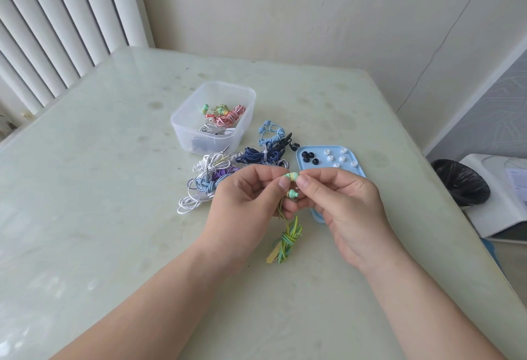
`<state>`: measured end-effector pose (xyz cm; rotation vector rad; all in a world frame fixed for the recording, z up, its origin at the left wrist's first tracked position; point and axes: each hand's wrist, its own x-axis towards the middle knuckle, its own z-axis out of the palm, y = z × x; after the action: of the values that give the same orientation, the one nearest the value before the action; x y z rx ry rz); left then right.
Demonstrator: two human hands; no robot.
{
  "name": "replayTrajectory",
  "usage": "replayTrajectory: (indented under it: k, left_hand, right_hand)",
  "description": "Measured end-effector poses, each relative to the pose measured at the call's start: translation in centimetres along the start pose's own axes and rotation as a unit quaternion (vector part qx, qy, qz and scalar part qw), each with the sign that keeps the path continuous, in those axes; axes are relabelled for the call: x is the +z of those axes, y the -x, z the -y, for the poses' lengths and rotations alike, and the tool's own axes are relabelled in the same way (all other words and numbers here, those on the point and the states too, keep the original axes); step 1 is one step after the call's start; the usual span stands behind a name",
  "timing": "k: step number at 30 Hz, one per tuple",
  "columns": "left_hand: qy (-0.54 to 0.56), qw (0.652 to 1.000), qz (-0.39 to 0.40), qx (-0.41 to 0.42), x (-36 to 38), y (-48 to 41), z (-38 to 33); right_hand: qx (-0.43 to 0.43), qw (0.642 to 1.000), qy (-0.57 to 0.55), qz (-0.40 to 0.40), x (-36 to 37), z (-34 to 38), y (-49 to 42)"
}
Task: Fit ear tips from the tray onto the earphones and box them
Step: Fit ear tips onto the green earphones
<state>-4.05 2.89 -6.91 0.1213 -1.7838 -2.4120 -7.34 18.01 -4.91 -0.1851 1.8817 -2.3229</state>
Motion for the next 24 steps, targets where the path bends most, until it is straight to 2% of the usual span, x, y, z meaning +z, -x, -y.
replayTrajectory:
  k: [4, 10, 14, 16, 18, 21, 24]
  left_hand:
    - [0.007, 1.000, 0.004, -0.011, 0.0, 0.0, 0.0]
    - [0.023, 0.999, 0.003, -0.042, -0.3, -0.1, -0.3]
    - [0.050, 0.997, 0.003, -0.059, -0.2, -0.2, -0.4]
    - [0.063, 0.996, 0.006, -0.068, -0.1, -0.1, -0.4]
    - [0.076, 0.994, 0.008, -0.079, -0.1, -0.1, -0.5]
    - [0.090, 0.992, 0.015, -0.086, 0.0, 0.0, -0.7]
    - [0.106, 0.990, 0.024, -0.091, 0.2, 0.1, -0.8]
  right_hand:
    - [-0.008, 1.000, -0.005, -0.006, -0.2, -0.2, -0.1]
    - [-0.053, 0.995, 0.087, 0.018, -0.6, 0.0, 0.1]
    - [-0.036, 0.992, 0.122, 0.025, -2.1, 0.8, -0.5]
    - [-0.032, 0.993, 0.110, -0.010, -2.7, 1.5, -0.8]
    - [-0.028, 0.989, 0.120, -0.084, -3.4, 2.1, -1.3]
    - [-0.027, 0.962, 0.213, -0.169, -5.0, 2.8, -2.4]
    - [-0.023, 0.923, 0.346, -0.170, -6.4, 3.4, -3.7]
